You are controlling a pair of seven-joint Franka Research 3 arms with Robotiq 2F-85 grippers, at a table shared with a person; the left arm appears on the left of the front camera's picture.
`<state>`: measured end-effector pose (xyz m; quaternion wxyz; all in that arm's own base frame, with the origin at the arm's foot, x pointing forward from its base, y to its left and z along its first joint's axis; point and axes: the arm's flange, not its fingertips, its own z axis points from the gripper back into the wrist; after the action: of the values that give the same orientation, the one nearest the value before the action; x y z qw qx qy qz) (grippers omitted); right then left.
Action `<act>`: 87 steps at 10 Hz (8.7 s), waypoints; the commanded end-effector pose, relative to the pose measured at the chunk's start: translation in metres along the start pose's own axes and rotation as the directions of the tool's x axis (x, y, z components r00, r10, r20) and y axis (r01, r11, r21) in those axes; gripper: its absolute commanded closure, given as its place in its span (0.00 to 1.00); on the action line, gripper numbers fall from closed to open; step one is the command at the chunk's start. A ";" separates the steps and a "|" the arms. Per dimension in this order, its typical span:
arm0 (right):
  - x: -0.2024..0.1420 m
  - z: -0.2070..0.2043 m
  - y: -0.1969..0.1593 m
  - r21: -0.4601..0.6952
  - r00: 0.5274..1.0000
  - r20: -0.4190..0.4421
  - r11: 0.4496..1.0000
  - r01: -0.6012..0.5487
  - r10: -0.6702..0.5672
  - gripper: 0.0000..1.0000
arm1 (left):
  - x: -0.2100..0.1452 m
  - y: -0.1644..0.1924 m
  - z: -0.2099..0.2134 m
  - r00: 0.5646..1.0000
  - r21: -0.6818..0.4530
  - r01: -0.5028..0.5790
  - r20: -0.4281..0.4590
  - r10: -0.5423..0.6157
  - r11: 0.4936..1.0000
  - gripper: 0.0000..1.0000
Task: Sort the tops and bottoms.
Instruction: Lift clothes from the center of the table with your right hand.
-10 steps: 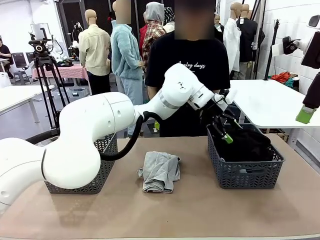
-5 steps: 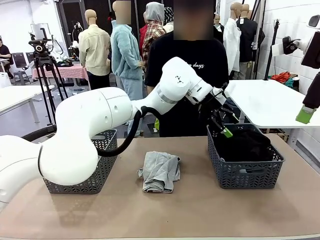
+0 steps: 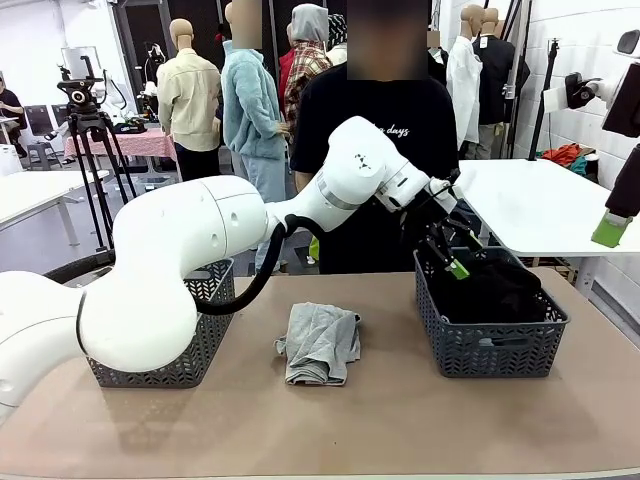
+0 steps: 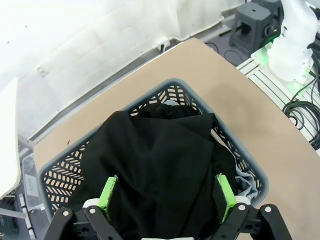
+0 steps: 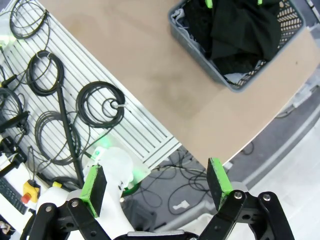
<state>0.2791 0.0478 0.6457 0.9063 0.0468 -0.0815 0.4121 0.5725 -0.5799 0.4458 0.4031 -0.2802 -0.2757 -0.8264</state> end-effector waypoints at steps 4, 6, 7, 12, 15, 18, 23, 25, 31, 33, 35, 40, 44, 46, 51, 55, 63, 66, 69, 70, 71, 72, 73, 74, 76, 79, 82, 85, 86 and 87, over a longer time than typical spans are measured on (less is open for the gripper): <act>0.002 0.001 0.001 -0.002 1.000 -0.010 1.000 0.014 -0.014 0.00 | 0.000 0.001 0.001 1.000 0.006 0.019 0.000 -0.019 1.000 0.03; 0.002 0.001 0.001 -0.002 1.000 -0.010 1.000 0.014 -0.014 0.00 | 0.000 0.001 0.001 1.000 0.006 0.019 0.000 -0.019 1.000 0.03; 0.002 0.001 0.001 -0.002 1.000 -0.010 1.000 0.014 -0.014 0.00 | 0.000 0.000 0.000 1.000 0.001 0.000 0.000 0.000 1.000 0.03; 0.002 0.001 0.001 -0.002 1.000 -0.010 1.000 0.014 -0.014 0.00 | 0.089 -0.090 0.038 0.936 0.044 -0.133 -0.324 0.140 0.990 0.03; 0.002 0.001 0.001 -0.002 1.000 -0.010 1.000 0.014 -0.014 0.00 | 0.101 -0.113 0.103 0.828 0.219 -0.321 -0.407 0.385 0.922 0.03; 0.002 0.001 0.001 -0.002 1.000 -0.010 1.000 0.014 -0.014 0.00 | 0.109 -0.156 0.151 0.723 0.425 -0.403 -0.394 0.567 0.810 0.03; 0.002 0.001 0.001 -0.002 1.000 -0.010 1.000 0.014 -0.014 0.00 | 0.148 -0.034 0.162 0.742 0.395 -0.391 -0.399 0.539 0.831 0.03; 0.002 0.001 0.001 -0.002 1.000 -0.010 1.000 0.014 -0.014 0.00 | 0.114 -0.064 0.198 0.549 0.513 -0.412 -0.521 0.654 0.753 0.03; 0.002 0.001 0.001 -0.002 1.000 -0.010 1.000 0.014 -0.014 0.00 | 0.050 -0.234 0.288 0.155 0.786 -0.481 -0.361 0.920 0.389 0.03; 0.002 0.001 0.001 -0.002 1.000 -0.010 1.000 0.014 -0.014 0.00 | 0.015 -0.273 0.283 0.155 0.773 -0.531 -0.313 0.937 0.346 0.03; 0.002 0.001 0.001 -0.002 1.000 -0.010 1.000 0.014 -0.014 0.00 | 0.002 -0.285 0.283 0.124 0.761 -0.547 -0.339 0.933 0.349 0.03; 0.002 0.001 0.001 -0.002 1.000 -0.010 1.000 0.014 -0.014 0.00 | 0.051 -0.157 0.326 0.090 0.755 -0.558 -0.357 0.930 0.344 0.03; 0.002 0.001 0.001 -0.002 1.000 -0.010 1.000 0.014 -0.014 0.00 | 0.002 -0.221 0.335 0.208 0.734 -0.591 -0.262 0.943 0.334 0.03; 0.002 0.001 0.001 -0.002 1.000 -0.010 1.000 0.014 -0.014 0.00 | -0.008 -0.260 0.361 0.287 0.701 -0.584 -0.292 0.912 0.408 0.03; 0.002 0.001 0.001 -0.002 1.000 -0.010 1.000 0.014 -0.014 0.00 | -0.040 -0.291 0.378 0.296 0.661 -0.635 -0.269 0.916 0.400 0.03; 0.002 0.001 0.001 -0.002 1.000 -0.010 1.000 0.014 -0.014 0.00 | -0.055 -0.311 0.374 0.249 0.704 -0.628 -0.220 0.943 0.331 0.03; 0.002 0.001 0.001 -0.002 1.000 -0.010 1.000 0.014 -0.014 0.00 | -0.046 -0.302 0.381 0.262 0.698 -0.622 -0.240 0.935 0.353 0.03; 0.002 0.001 0.001 -0.002 1.000 -0.010 1.000 0.014 -0.014 0.00 | -0.046 -0.302 0.381 0.262 0.698 -0.622 -0.240 0.935 0.353 0.03; 0.025 -0.007 0.000 -0.012 0.996 0.062 0.998 -0.061 0.061 0.00 | -0.046 -0.302 0.381 0.262 0.698 -0.622 -0.240 0.935 0.353 0.03; 0.049 -0.020 0.002 -0.027 0.990 0.081 0.994 -0.110 0.112 0.00 | -0.046 -0.302 0.381 0.262 0.698 -0.622 -0.240 0.935 0.353 0.03; 0.073 -0.032 0.005 -0.030 0.983 0.104 0.988 -0.152 0.154 0.00 | -0.046 -0.302 0.381 0.262 0.698 -0.622 -0.240 0.935 0.353 0.03; 0.100 -0.047 0.004 -0.026 0.977 0.124 0.985 -0.172 0.174 0.00 | -0.046 -0.302 0.381 0.262 0.698 -0.622 -0.240 0.935 0.353 0.03; 0.127 -0.064 -0.001 0.026 0.960 0.145 0.969 -0.246 0.240 0.00 | -0.046 -0.302 0.381 0.262 0.698 -0.622 -0.240 0.935 0.353 0.03; 0.155 -0.083 -0.004 0.059 0.944 0.183 0.955 -0.291 0.276 0.00 | -0.046 -0.302 0.381 0.262 0.698 -0.622 -0.240 0.935 0.353 0.03; 0.203 -0.118 -0.010 0.106 0.914 0.208 0.921 -0.375 0.348 0.00 | -0.046 -0.302 0.381 0.262 0.698 -0.622 -0.240 0.935 0.353 0.03; 0.242 -0.179 -0.033 0.284 0.916 0.199 0.874 -0.394 0.348 0.00 | -0.046 -0.302 0.381 0.262 0.698 -0.622 -0.240 0.935 0.353 0.03; 0.234 -0.176 -0.020 0.195 0.916 0.200 0.902 -0.385 0.347 0.00 | -0.046 -0.302 0.381 0.262 0.698 -0.622 -0.240 0.935 0.353 0.03; 0.241 -0.176 -0.025 0.230 0.915 0.197 0.890 -0.393 0.353 0.00 | -0.046 -0.302 0.381 0.262 0.698 -0.622 -0.240 0.935 0.353 0.03; 0.249 -0.192 -0.019 0.203 0.901 0.245 0.890 -0.409 0.358 0.00 | -0.046 -0.302 0.381 0.262 0.698 -0.622 -0.240 0.935 0.353 0.03; 0.268 -0.213 -0.015 0.158 0.887 0.260 0.889 -0.429 0.382 0.00 | -0.046 -0.302 0.381 0.262 0.698 -0.622 -0.240 0.935 0.353 0.03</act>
<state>0.4774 0.2518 0.5094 0.7828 0.1724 -0.1197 0.5858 0.4411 -0.1409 0.6079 0.8888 0.0150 -0.1334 -0.4383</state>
